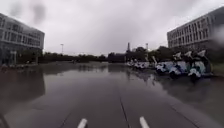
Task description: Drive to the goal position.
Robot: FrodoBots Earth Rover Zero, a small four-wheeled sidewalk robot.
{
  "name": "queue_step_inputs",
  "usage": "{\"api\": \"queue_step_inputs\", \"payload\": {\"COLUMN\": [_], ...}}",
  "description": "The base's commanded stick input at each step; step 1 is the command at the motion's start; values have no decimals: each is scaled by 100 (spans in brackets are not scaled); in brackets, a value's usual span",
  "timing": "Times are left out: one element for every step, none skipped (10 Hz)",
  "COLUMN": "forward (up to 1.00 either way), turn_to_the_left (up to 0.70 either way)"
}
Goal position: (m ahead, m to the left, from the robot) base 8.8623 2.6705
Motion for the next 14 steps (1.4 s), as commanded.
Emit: {"api": "queue_step_inputs", "payload": {"forward": [99,96,96,97,99,100,100,100,100,100,100,100,100,100], "turn_to_the_left": [0,0,0,0,0,0,0,0,0,1,6,6,3,3]}}
